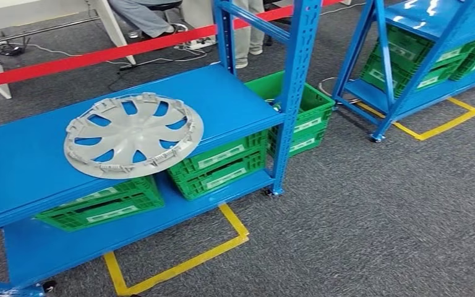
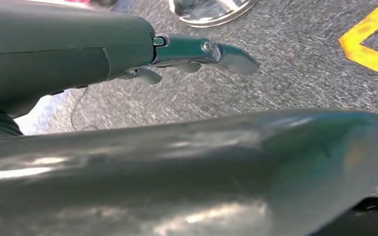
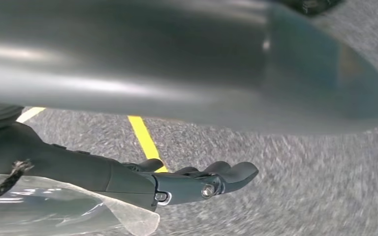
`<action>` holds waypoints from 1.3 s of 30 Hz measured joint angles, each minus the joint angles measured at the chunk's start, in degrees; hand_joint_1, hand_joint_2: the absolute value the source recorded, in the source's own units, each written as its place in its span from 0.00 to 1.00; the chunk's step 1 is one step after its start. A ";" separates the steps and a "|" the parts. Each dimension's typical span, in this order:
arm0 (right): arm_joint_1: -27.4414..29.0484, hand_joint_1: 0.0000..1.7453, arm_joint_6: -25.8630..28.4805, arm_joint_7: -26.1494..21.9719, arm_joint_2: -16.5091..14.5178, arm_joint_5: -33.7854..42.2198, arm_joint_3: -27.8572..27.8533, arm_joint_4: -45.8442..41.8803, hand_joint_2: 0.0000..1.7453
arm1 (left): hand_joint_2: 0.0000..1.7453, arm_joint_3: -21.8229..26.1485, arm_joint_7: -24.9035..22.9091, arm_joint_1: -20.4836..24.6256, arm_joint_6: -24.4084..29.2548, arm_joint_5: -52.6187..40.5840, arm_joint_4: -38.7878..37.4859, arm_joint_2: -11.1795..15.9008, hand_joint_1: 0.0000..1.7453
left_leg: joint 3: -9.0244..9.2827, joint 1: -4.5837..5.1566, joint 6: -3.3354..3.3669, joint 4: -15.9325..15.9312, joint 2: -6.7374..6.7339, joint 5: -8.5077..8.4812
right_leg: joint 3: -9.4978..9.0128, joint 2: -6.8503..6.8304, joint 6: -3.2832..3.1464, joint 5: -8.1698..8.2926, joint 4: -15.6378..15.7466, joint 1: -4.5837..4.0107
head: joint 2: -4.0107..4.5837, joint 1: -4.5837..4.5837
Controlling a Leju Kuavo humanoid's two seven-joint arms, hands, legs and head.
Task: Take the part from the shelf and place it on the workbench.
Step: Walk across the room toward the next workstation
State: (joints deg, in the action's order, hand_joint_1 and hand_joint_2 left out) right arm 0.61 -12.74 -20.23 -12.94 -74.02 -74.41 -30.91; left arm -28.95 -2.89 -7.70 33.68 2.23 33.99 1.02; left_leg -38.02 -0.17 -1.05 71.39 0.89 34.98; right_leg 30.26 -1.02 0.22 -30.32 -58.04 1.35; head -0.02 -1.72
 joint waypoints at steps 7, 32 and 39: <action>-0.04 0.00 0.60 -0.24 0.01 -0.18 0.42 0.69 0.00 | 0.00 -0.10 -0.14 -0.20 0.02 0.02 0.00 0.10 0.00 | 5.38 0.51 0.98 -11.89 -4.58 -7.30 | -1.40 -5.04 1.02 -1.63 0.06 -0.44 | 0.00 0.02; -0.03 0.00 1.82 -0.49 0.90 -0.63 1.46 2.68 0.00 | 0.00 -0.14 -0.13 -0.54 -0.03 0.73 0.00 0.08 0.00 | -1.41 -0.30 -0.42 3.07 -0.43 0.75 | 0.56 -1.41 -0.27 0.24 -0.41 -0.02 | -0.01 -0.05; -0.35 0.00 1.84 -0.48 0.91 -0.39 1.61 2.97 0.00 | 0.00 -0.08 0.30 -0.55 -0.04 1.48 0.00 0.08 0.00 | 6.12 0.84 1.42 -12.81 -5.55 -6.56 | -0.59 -5.70 1.14 -1.22 -0.28 -0.61 | -0.01 0.04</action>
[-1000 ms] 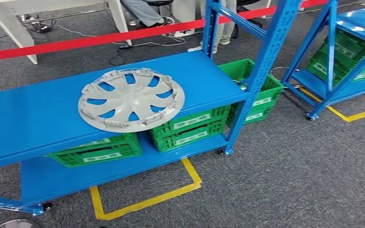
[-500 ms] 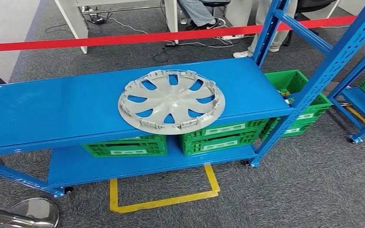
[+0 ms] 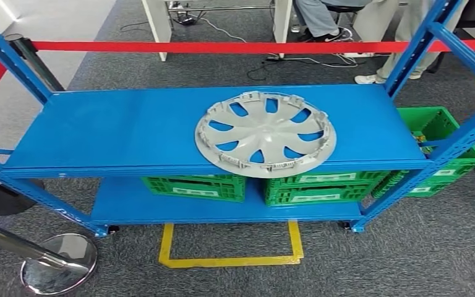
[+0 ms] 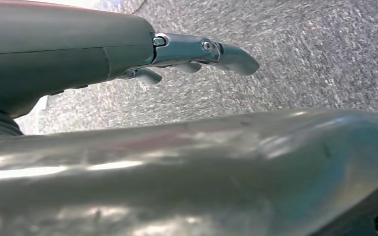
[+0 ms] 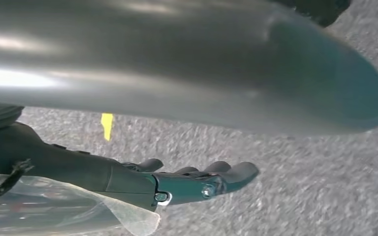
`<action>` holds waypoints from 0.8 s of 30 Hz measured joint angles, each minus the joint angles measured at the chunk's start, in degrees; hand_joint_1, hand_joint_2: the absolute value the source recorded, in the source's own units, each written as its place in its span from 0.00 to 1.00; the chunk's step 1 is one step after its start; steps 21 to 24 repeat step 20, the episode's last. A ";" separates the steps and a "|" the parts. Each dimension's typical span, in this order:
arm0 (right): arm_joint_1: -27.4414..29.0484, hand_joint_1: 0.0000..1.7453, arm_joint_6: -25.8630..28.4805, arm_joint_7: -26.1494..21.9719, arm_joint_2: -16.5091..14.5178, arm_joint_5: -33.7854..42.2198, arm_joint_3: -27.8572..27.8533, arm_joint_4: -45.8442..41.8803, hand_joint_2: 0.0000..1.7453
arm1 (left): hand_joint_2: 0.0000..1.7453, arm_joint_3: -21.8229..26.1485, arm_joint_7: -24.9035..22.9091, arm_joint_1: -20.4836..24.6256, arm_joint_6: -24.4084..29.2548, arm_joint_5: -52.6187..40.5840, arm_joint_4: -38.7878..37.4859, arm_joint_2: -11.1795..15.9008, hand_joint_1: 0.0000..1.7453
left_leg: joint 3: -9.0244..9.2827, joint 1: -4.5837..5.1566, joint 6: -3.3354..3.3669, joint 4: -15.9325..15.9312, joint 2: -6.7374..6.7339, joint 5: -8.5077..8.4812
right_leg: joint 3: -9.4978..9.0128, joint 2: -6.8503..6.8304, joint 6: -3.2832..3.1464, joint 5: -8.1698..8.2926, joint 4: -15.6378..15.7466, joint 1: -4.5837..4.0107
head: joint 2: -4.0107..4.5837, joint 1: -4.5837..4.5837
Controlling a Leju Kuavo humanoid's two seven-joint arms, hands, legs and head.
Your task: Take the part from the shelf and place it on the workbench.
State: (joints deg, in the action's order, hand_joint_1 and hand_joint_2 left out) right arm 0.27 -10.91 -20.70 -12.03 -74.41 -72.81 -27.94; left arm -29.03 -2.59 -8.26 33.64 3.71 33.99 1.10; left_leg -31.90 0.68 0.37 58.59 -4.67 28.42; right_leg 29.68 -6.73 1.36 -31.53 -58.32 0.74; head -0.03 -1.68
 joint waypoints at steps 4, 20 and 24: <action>-0.56 0.00 0.36 0.60 0.35 0.86 0.01 0.58 0.00 | 0.00 0.62 2.67 0.20 -1.14 2.51 -0.77 -0.32 0.00 | 0.77 -0.24 0.06 -1.26 1.31 -0.81 | -1.28 -0.90 -1.45 0.32 1.46 -0.24 | 0.01 0.55; -1.08 0.00 2.51 1.38 1.85 2.67 -0.44 4.56 0.00 | 0.00 3.07 8.55 4.00 -2.29 4.10 -9.04 -2.42 0.00 | 1.06 0.05 0.78 -1.39 0.95 -0.31 | -1.70 -0.14 0.47 0.72 2.48 0.10 | 0.01 0.95; -1.08 0.00 2.51 1.38 1.85 2.67 -0.44 4.56 0.00 | 0.00 3.07 8.55 4.00 -2.29 4.10 -9.04 -2.42 0.00 | 1.06 0.05 0.78 -1.39 0.95 -0.31 | -1.70 -0.14 0.47 0.72 2.48 0.10 | 0.01 0.95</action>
